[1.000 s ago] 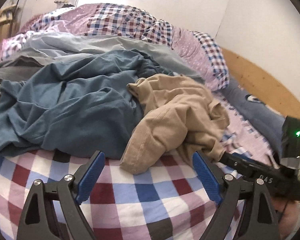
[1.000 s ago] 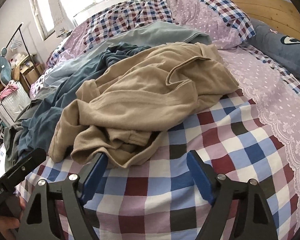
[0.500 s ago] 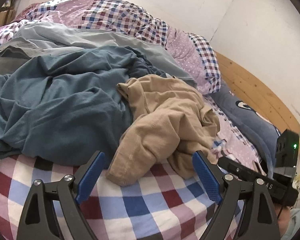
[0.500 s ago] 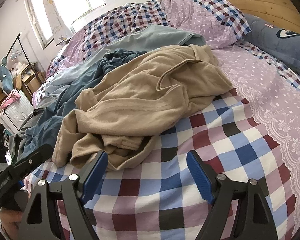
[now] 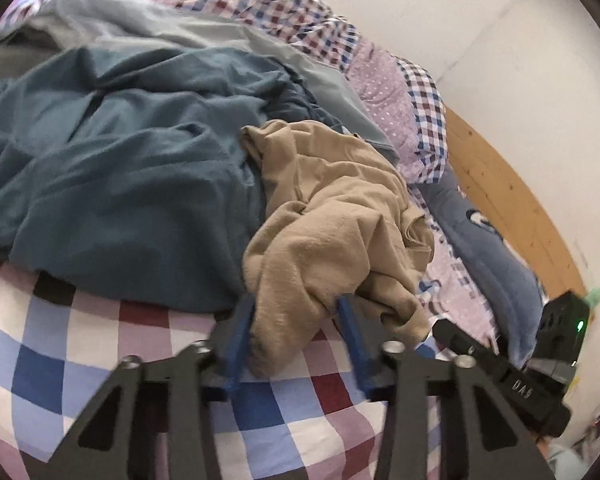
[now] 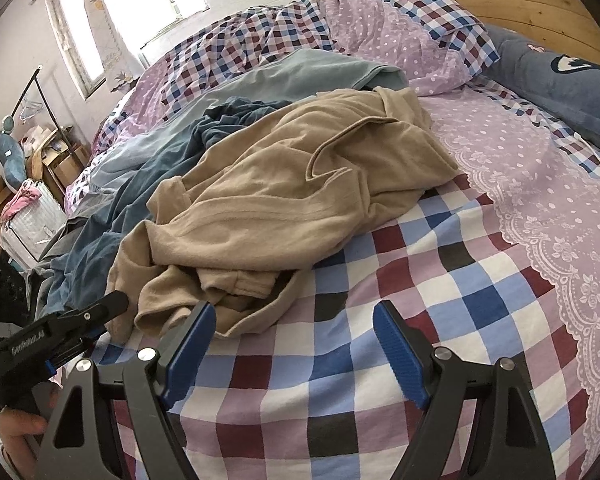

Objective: Fold clothes
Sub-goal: 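Reach the left gripper to the beige shirt edge and close on it, then lift the beige shirt with the left gripper while the right gripper grasps another edge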

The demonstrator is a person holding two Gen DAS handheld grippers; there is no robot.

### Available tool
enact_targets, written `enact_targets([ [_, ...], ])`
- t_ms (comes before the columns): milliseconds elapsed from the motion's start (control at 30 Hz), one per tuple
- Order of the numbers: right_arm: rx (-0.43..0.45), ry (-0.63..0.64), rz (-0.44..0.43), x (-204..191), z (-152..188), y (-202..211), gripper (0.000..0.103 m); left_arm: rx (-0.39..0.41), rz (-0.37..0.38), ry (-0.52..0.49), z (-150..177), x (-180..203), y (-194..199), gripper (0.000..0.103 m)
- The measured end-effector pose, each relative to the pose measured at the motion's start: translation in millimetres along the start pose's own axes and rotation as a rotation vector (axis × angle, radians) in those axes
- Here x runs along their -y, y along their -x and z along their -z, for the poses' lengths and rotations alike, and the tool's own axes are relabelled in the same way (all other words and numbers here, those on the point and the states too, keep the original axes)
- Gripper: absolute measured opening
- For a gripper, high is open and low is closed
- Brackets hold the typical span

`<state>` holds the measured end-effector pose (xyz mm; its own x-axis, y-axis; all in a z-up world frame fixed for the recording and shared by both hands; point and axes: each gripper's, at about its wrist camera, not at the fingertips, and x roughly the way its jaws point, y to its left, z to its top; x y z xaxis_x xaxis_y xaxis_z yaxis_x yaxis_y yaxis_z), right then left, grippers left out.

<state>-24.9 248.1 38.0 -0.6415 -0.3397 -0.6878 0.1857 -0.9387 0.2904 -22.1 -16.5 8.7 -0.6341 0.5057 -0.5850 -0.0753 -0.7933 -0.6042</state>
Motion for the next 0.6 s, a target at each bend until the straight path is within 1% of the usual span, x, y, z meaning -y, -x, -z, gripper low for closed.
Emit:
enact_targets([
  [67,-0.001,0.008,0.000,-2,0,-1,0.084,0.007,0.010,0.024,-1,-2,2,0.017],
  [167,-0.002,0.016,0.000,-4,1,-2,0.085,0.056,0.010,0.014,-3,1,12,0.011],
  [200,-0.001,0.017,0.001,-5,1,-2,0.085,0.076,0.013,0.009,-4,3,16,0.010],
  [267,0.001,0.018,0.000,-6,1,-2,0.085,0.132,0.027,0.007,-7,5,29,0.004],
  [433,0.002,0.021,0.001,-9,0,-4,0.084,0.272,0.027,0.012,-16,6,61,0.004],
  [600,0.009,0.017,0.010,-9,-1,-6,0.084,0.355,0.008,0.021,-21,-1,85,0.003],
])
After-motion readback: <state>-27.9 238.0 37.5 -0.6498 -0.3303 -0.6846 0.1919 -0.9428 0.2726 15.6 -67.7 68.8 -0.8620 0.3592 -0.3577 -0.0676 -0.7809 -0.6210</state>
